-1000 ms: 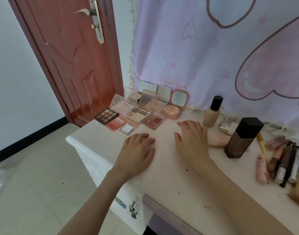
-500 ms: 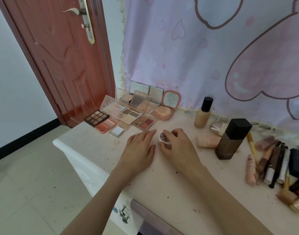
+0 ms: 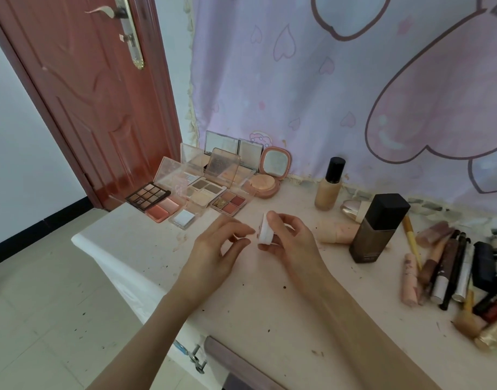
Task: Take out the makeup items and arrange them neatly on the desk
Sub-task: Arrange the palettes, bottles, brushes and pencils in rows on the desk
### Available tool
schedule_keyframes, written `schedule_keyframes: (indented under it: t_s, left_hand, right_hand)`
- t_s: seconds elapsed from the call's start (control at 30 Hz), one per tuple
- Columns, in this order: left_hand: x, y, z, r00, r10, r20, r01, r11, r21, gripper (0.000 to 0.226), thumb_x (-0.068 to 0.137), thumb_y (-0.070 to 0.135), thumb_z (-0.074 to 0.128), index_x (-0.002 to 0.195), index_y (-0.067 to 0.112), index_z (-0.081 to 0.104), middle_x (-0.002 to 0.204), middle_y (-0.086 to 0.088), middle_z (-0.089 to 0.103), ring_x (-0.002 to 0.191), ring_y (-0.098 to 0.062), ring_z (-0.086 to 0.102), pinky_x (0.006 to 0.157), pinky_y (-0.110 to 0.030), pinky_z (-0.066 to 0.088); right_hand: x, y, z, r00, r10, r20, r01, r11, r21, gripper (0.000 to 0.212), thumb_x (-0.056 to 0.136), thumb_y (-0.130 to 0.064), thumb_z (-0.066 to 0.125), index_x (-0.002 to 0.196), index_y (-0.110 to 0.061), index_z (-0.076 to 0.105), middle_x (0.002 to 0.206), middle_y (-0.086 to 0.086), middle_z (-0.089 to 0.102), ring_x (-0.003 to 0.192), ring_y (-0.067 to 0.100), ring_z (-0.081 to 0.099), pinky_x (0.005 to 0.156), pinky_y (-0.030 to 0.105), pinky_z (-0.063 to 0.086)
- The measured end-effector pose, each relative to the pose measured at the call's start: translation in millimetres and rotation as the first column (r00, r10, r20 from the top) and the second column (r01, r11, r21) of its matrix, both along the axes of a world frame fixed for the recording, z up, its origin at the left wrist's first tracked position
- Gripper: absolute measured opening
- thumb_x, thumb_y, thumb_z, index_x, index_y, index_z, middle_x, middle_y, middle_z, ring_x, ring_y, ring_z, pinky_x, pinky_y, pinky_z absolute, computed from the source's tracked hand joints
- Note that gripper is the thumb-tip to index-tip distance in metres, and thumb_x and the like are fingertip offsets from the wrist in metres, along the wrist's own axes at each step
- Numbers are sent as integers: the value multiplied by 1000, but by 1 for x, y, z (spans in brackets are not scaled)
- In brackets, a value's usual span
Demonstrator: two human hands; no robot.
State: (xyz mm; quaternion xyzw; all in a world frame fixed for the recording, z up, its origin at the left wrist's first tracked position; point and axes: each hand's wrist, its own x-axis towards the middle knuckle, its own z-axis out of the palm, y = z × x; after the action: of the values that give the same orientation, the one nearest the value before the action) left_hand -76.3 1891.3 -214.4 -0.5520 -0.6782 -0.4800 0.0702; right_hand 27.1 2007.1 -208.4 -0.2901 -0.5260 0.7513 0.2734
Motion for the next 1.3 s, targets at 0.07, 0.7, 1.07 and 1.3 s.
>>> schedule_keyframes:
  t_s: [0.07,0.7,1.07,1.3]
  left_hand:
    - [-2,-2,3,970,46,237,-56,998,34,25,80,0,67,94,20,64,79,2,54,76,-12,54,78,-25,48]
    - [1,1,6,986,-75,150,94,988,-121,60,72,24,75,127,22,51,129,10,47,119,-3,43,94,-14,37]
    - [0,4,-6,992,-116,-54,102,971,-216,49,91,24,50,136,17,32,129,0,35,121,-2,29,104,-6,19]
    - [-1,3,-3,995,-97,8,97,975,-202,45,93,41,43,132,20,38,125,5,40,118,-7,32,101,-9,26]
  right_hand:
    - [0,1,1,999,28,-47,-31,998,-61,60,71,-48,65,109,-3,56,94,13,65,79,22,68,64,26,54]
    - [4,13,-6,951,308,8,-307,947,91,65,66,-47,69,112,-2,63,106,16,68,97,26,67,84,33,53]
    - [3,15,-11,933,360,14,-358,921,152,74,61,-63,71,104,-3,66,96,11,69,90,21,66,85,34,52]
    - [4,14,-10,943,333,14,-330,926,182,49,68,-49,75,101,-14,69,101,9,71,96,23,67,89,37,51]
